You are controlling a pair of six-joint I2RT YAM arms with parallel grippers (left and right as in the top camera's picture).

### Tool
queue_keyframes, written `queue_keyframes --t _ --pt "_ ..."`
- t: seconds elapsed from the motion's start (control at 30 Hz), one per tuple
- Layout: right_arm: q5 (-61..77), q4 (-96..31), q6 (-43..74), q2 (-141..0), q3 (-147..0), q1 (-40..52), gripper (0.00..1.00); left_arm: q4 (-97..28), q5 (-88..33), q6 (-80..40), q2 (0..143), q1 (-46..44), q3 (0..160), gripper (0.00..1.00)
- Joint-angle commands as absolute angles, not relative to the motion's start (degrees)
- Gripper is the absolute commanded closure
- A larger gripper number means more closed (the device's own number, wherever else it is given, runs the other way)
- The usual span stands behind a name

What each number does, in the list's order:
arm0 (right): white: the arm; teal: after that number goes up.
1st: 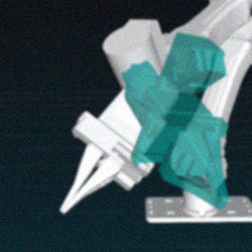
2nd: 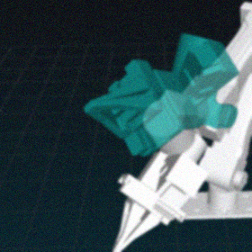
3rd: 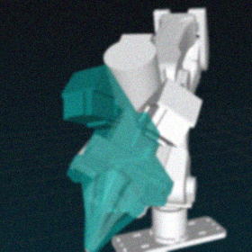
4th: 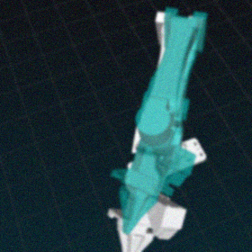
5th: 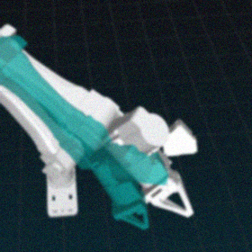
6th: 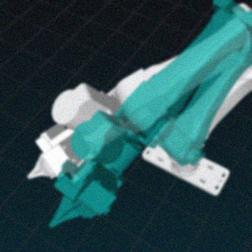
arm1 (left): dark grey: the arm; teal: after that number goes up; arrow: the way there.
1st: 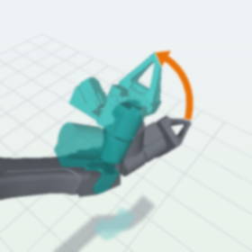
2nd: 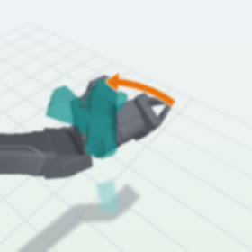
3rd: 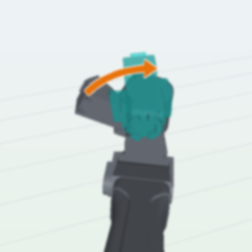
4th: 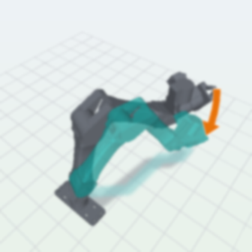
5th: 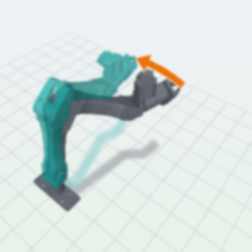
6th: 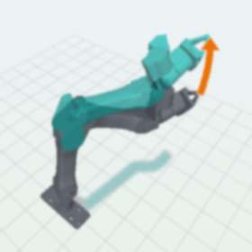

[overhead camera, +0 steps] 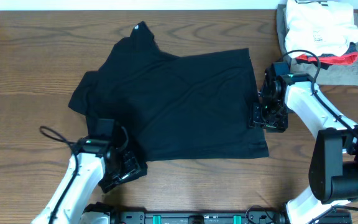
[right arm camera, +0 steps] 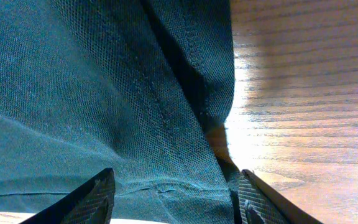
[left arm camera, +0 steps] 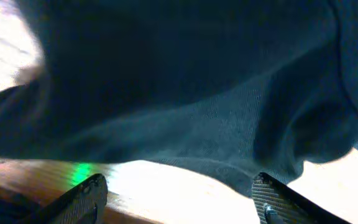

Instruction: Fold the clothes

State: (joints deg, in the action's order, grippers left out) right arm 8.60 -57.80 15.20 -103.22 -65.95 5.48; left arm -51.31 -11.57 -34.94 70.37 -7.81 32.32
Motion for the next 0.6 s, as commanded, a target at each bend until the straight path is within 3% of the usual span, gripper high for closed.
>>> queue_keyframes --t 0.0,0.4,0.43,0.47,0.5,0.57 --pt "9.04 -57.87 14.46 -102.63 -66.70 4.89 0.39 -50.00 -9.93 -36.32 74.19 -8.34 32.12 0.24" --pt "9.06 -58.22 13.13 -102.63 -66.70 4.89 0.39 -45.71 -10.26 -36.80 82.32 -8.34 32.36 0.26" --pt "9.08 -58.19 12.97 -102.63 -66.70 4.89 0.39 -45.74 -10.26 -37.45 82.32 -8.34 32.36 0.37" --pt "9.06 -58.19 12.97 -102.63 -66.70 4.89 0.39 -45.74 -10.26 -38.54 82.35 -8.34 32.36 0.56" --pt "9.08 -58.19 12.97 -102.63 -66.70 4.89 0.39 -45.74 -10.26 -39.75 82.35 -8.34 32.36 0.69" --pt "9.08 -58.19 12.95 -102.63 -66.70 4.89 0.39 -45.71 -10.26 -40.86 82.35 -8.34 32.36 0.79"
